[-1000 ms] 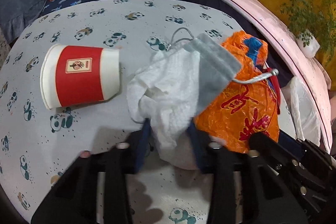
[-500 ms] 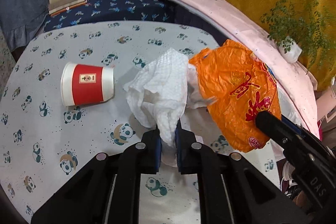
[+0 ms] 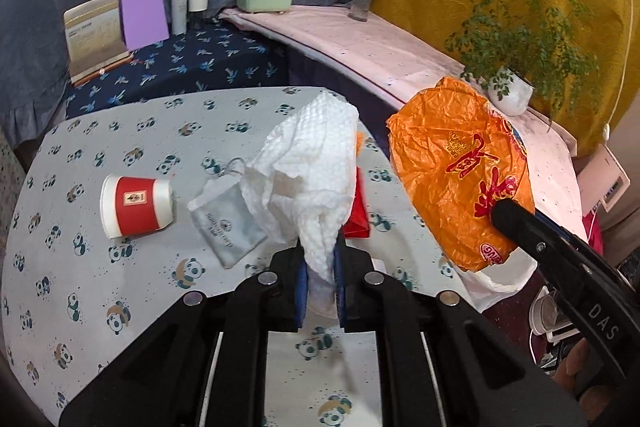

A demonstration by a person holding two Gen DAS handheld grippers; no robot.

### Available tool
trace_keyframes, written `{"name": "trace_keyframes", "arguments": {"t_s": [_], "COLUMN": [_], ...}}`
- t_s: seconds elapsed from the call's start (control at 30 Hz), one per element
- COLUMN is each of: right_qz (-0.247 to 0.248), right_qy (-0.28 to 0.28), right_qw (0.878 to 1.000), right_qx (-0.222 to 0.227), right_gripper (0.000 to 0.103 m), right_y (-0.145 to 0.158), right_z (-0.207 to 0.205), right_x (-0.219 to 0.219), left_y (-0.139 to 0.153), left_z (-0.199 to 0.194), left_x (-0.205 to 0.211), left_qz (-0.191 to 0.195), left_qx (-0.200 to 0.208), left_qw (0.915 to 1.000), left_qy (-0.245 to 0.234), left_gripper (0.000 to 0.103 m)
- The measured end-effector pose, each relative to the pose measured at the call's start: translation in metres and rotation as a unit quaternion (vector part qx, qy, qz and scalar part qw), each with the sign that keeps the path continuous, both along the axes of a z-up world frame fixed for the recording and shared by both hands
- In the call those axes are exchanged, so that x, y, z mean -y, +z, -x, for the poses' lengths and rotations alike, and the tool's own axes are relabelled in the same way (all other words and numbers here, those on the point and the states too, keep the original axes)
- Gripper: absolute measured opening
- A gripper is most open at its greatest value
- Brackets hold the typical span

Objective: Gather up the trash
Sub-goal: 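Lift and carry the tissue and orange bag over the white bin with both grippers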

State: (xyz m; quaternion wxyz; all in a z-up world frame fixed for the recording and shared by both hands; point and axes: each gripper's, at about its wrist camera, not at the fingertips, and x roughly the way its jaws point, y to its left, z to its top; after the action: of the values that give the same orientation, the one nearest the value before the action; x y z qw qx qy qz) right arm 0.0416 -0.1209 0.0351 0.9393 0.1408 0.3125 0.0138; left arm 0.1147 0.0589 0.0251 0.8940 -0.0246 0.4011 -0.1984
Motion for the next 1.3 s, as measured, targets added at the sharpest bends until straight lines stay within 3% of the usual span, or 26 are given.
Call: {"name": "trace_keyframes", "arguments": {"t_s": [0.63, 1.3], "right_qz": [-0.020, -0.037], "right_qy": [-0.095, -0.171], "right_qw": [0.995, 0.984], "right_qx": [0.007, -0.012], "right_gripper": [0.023, 0.023], "right_y": [-0.007, -0.028], "right_z": [0.050, 0.073], "right_x": [0.092, 0.163], "left_y": [0.007, -0.015], "left_z": [0.036, 0.041], "left_x": [0.119, 0.206], "left_qz": [-0.034, -0.058], "left_qx": [0.024, 0.008], "left_qw": [0.9934, 0.9794], "left_qy": [-0.107, -0.193], "left_gripper": [0.010, 0.011]}}
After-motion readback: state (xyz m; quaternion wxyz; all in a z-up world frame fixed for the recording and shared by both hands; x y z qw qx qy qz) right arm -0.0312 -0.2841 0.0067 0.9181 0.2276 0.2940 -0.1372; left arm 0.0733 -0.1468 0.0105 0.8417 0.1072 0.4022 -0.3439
